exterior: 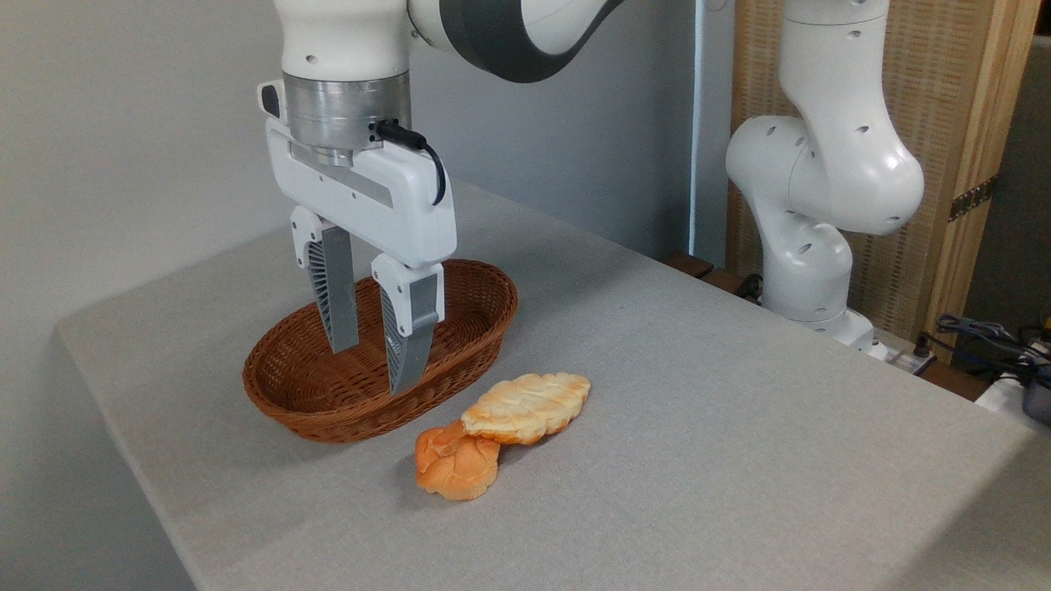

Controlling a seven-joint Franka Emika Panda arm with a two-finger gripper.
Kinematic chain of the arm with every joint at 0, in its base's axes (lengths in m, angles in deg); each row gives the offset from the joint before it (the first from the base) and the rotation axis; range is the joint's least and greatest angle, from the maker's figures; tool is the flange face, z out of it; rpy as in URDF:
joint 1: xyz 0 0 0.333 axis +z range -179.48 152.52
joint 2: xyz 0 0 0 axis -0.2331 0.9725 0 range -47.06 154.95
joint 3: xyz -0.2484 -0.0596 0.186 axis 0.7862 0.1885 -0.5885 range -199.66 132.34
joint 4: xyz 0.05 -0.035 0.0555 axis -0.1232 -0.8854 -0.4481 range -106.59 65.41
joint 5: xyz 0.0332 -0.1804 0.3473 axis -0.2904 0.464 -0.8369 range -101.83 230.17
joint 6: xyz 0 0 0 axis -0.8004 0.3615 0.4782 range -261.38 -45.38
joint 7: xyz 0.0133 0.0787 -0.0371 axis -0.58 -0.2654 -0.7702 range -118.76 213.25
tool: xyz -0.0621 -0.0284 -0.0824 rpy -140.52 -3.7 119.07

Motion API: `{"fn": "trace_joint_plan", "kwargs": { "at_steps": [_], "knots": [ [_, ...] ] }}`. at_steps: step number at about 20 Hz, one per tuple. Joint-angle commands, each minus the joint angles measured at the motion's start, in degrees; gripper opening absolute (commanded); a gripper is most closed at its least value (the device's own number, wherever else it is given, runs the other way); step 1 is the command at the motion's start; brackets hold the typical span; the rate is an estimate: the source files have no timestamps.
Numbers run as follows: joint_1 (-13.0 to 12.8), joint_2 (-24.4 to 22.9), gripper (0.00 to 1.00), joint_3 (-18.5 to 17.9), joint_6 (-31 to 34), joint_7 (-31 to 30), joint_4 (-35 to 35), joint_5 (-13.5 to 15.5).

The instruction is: Put bread into the basket

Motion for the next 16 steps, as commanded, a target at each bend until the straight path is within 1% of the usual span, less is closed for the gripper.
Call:
{"fn": "trace_joint_plan", "kwargs": {
  "at_steps": [1, 4, 8, 10, 13, 16],
  "knots": [
    [-0.3, -0.6, 1.00, -0.7, 1.4, -0.4, 0.3, 0.8],
    [-0.4, -0.5, 1.00, -0.6, 1.6, -0.3, 0.2, 0.8],
    [-0.4, -0.4, 1.00, -0.6, 4.4, -0.1, 0.2, 0.7],
    [-0.4, -0.5, 1.00, -0.6, 4.7, -0.1, -0.5, 0.7],
    [-0.5, -1.5, 1.00, -0.6, 5.3, 0.9, -3.3, 0.3],
    [-0.5, -3.7, 1.00, -0.6, 5.3, 2.9, -8.5, 0.1]
  ]
}}
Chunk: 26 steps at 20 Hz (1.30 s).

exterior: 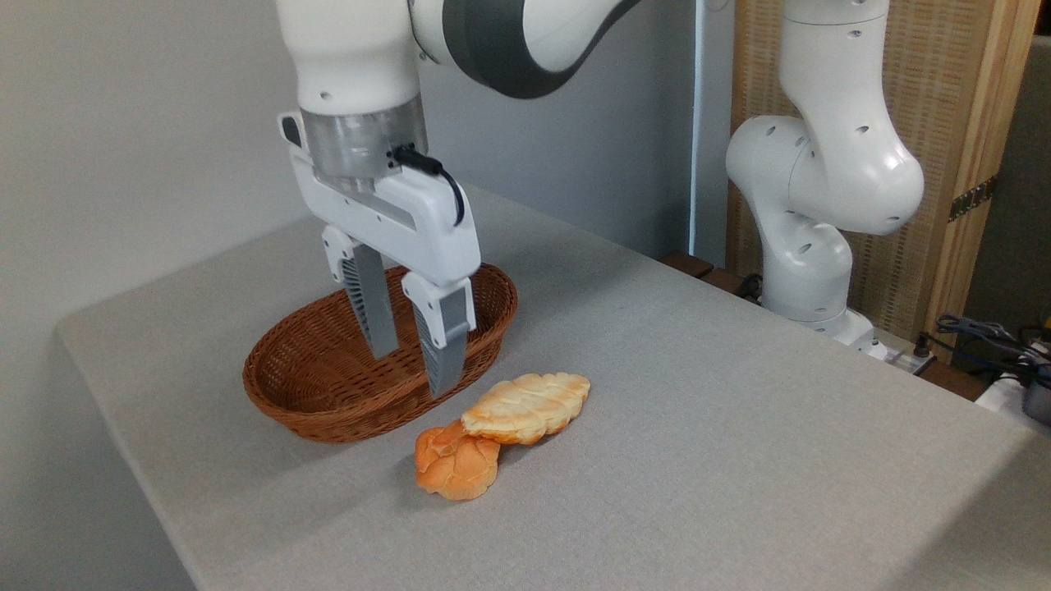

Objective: Put bread into the basket
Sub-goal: 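Move the gripper over the pale bread slice and lower it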

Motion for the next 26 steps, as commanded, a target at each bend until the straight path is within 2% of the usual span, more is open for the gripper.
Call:
{"fn": "trace_joint_plan", "kwargs": {
  "at_steps": [1, 7, 26],
  "knots": [
    [-0.3, -4.7, 1.00, -0.7, 0.2, 2.1, -8.1, 0.1],
    [-0.4, -7.2, 1.00, -2.5, -0.8, 5.0, -14.4, 0.0],
    [-1.1, -4.6, 1.00, -2.5, -5.2, 4.9, -16.0, 0.1]
  ]
}}
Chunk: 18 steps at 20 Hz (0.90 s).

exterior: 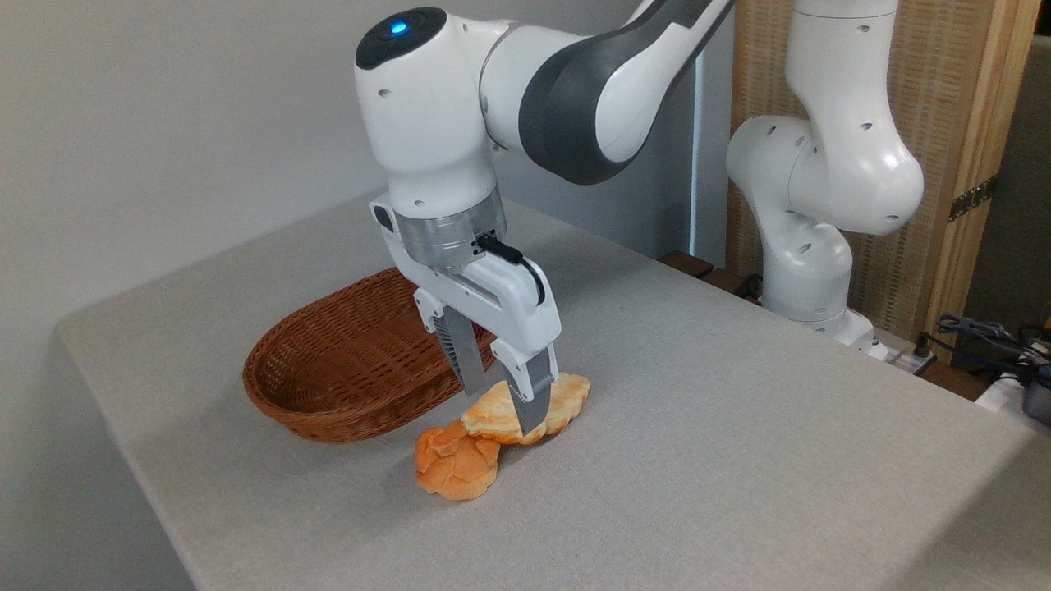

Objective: Put bread into the basket
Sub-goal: 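Move the gripper over the pale bread slice and lower it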

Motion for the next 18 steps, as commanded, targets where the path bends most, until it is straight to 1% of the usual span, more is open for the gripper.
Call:
{"fn": "trace_joint_plan", "kwargs": {
  "at_steps": [1, 5, 8, 14, 15, 16, 17, 18],
  "knots": [
    [-0.7, 0.0, 1.00, -0.4, -1.2, 1.0, -0.5, 0.1],
    [-0.8, 1.0, 1.00, -0.3, -1.2, 1.0, -0.5, 0.1],
    [-1.8, 1.7, 1.00, -0.3, -1.4, 1.0, -0.5, 0.0],
    [-1.8, 2.4, 1.00, -0.3, -1.4, 1.2, -0.6, 0.0],
    [-1.8, 2.4, 1.00, -0.4, -1.3, 2.2, -0.5, 0.0],
    [-1.8, 2.4, 0.95, -0.4, -1.3, 3.1, -0.5, 0.0],
    [-1.8, 2.4, 0.82, -0.4, -1.3, 3.8, -0.5, 0.0],
    [-1.8, 2.3, 0.61, -0.4, -1.2, 4.4, -0.5, 0.0]
  ]
}}
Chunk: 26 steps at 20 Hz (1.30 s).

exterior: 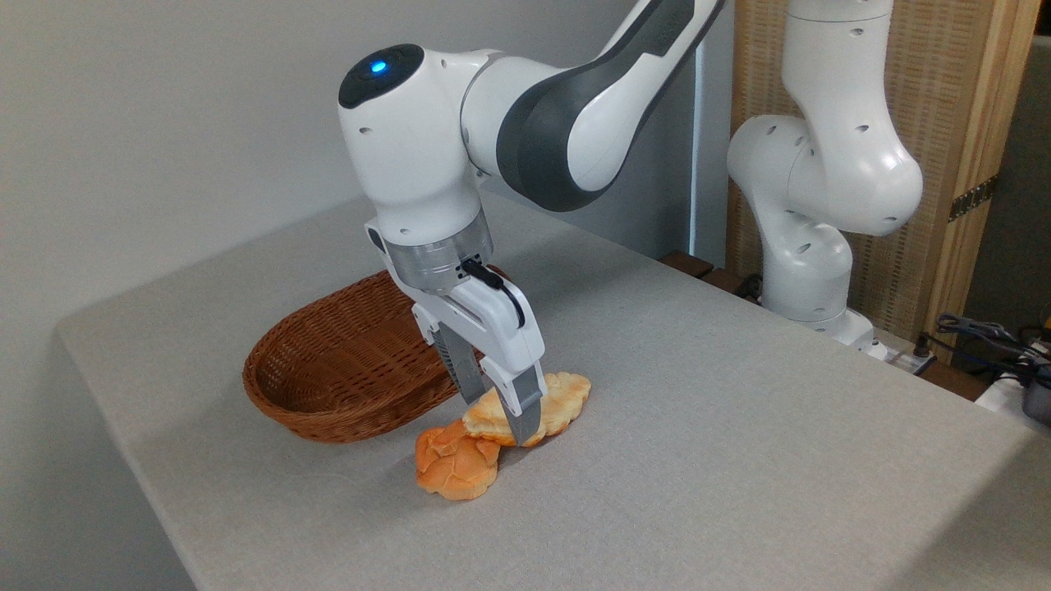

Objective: Put bread into the basket
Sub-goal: 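Close the gripper on the pale bread slice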

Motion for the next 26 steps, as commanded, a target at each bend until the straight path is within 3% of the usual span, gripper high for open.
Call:
{"fn": "trace_joint_plan", "kwargs": {
  "at_steps": [1, 2, 14, 18, 26],
  "knots": [
    [-0.3, -0.2, 0.45, -0.8, -0.9, 2.9, -0.4, 0.0],
    [-0.3, -0.3, 0.40, -1.0, -0.9, 3.0, -0.4, 0.0],
    [-0.3, -0.5, 0.38, -1.1, -0.6, 3.0, -0.3, 0.0],
    [-0.3, -0.9, 0.22, -1.1, -0.2, 3.1, -0.2, 0.0],
    [-0.3, -4.1, 0.24, -1.2, 0.0, 3.1, 0.5, 0.2]
  ]
}}
